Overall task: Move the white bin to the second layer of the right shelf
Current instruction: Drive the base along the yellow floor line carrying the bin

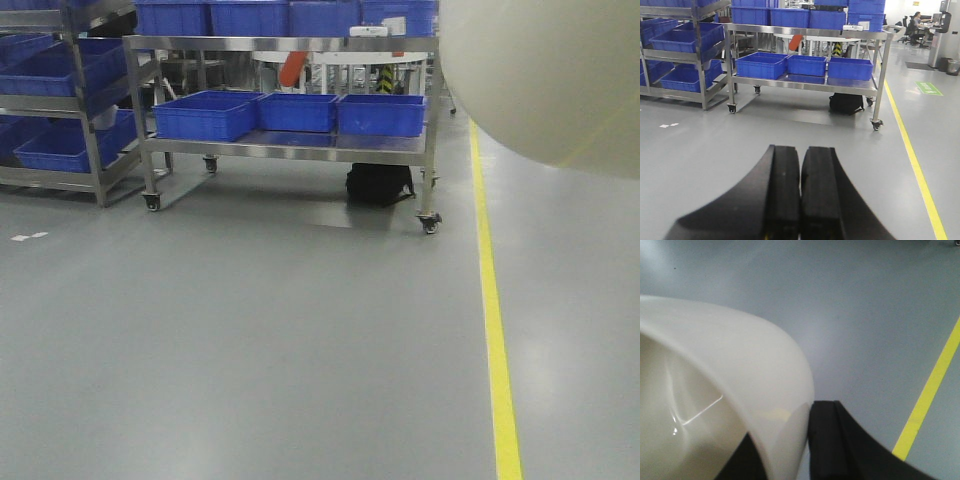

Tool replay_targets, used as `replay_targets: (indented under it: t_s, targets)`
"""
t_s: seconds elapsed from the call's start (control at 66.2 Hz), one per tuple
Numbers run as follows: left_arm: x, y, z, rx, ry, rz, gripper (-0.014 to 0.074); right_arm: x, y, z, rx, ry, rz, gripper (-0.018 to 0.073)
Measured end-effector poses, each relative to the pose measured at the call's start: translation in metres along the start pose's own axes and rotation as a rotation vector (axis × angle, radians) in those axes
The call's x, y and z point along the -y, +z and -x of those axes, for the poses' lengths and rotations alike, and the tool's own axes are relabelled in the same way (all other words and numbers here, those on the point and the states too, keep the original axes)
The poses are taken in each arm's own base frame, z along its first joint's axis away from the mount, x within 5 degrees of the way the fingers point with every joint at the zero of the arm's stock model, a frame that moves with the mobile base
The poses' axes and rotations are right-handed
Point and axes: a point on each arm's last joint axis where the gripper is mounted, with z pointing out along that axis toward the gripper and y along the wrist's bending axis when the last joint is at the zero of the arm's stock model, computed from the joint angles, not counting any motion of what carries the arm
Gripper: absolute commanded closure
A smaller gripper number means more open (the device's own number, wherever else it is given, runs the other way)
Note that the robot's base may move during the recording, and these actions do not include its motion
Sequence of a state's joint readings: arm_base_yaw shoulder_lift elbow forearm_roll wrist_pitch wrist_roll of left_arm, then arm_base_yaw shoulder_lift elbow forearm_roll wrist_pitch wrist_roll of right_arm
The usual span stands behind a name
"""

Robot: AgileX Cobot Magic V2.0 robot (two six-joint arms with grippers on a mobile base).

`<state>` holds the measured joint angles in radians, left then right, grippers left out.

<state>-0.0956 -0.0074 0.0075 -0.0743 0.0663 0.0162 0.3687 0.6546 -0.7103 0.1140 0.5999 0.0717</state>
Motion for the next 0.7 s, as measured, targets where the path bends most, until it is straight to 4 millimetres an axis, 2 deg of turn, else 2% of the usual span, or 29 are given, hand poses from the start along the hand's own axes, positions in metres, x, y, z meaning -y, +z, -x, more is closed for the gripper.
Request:
replay_targets:
  t_s: [0.695]
  targets:
    - [0.0,0.0,0.0,0.0,0.0,0.0,0.0512,0.0,0.0,0.0,0.0,0.0,0.0,0.0506]
